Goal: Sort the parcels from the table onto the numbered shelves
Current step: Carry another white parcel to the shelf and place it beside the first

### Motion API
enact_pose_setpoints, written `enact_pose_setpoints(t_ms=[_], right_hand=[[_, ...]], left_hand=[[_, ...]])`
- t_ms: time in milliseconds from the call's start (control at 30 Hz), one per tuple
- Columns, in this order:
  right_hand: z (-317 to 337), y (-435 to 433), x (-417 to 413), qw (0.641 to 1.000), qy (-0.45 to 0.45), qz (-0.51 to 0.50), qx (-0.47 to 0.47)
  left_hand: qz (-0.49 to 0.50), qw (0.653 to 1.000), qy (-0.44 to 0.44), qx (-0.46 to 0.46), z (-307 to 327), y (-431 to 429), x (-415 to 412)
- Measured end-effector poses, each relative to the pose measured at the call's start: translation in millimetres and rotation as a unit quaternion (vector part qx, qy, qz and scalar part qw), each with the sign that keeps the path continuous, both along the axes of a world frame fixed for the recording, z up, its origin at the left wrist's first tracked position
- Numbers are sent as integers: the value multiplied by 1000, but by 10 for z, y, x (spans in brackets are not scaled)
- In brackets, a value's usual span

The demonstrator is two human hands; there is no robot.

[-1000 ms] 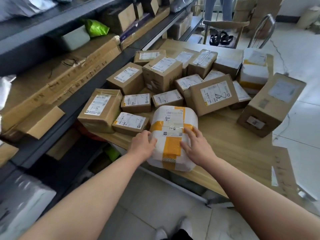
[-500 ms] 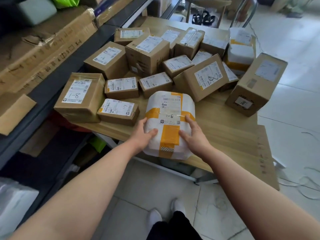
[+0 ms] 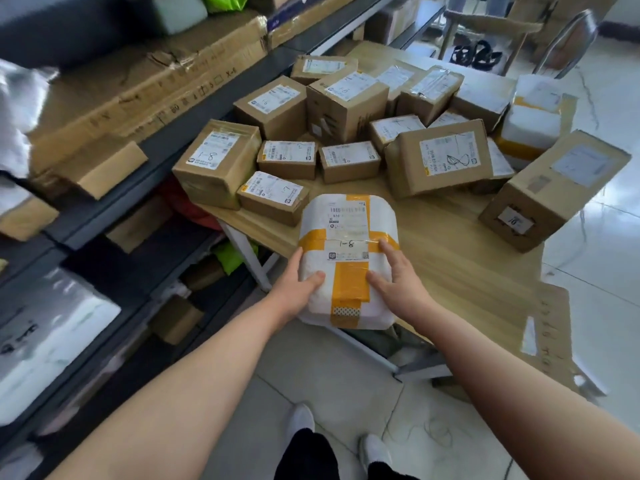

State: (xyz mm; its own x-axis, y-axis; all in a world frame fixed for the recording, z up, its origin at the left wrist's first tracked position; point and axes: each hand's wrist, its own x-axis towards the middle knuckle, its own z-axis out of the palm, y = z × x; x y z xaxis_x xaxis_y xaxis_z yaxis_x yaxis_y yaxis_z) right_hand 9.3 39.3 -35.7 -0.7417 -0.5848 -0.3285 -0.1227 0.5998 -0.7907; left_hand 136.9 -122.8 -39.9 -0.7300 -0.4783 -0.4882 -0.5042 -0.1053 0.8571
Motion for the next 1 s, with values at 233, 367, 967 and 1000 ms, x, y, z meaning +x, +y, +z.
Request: enact_pose_setpoints(t_ms=[233,367,967,1000], right_hand=[[75,130,209,993,30,114,-3],[125,123,409,982,38,185,-5],[307,-230,3066,836,13,548,12],[308,-218,3259,827,13,561,17]], left_hand=[[104,993,-17,-59,150,372,503],[179,982,-14,-54,185,631,872],[498,864,-48,-48,308,1781,3804],[511,857,-47,-46,304,1867,3981]])
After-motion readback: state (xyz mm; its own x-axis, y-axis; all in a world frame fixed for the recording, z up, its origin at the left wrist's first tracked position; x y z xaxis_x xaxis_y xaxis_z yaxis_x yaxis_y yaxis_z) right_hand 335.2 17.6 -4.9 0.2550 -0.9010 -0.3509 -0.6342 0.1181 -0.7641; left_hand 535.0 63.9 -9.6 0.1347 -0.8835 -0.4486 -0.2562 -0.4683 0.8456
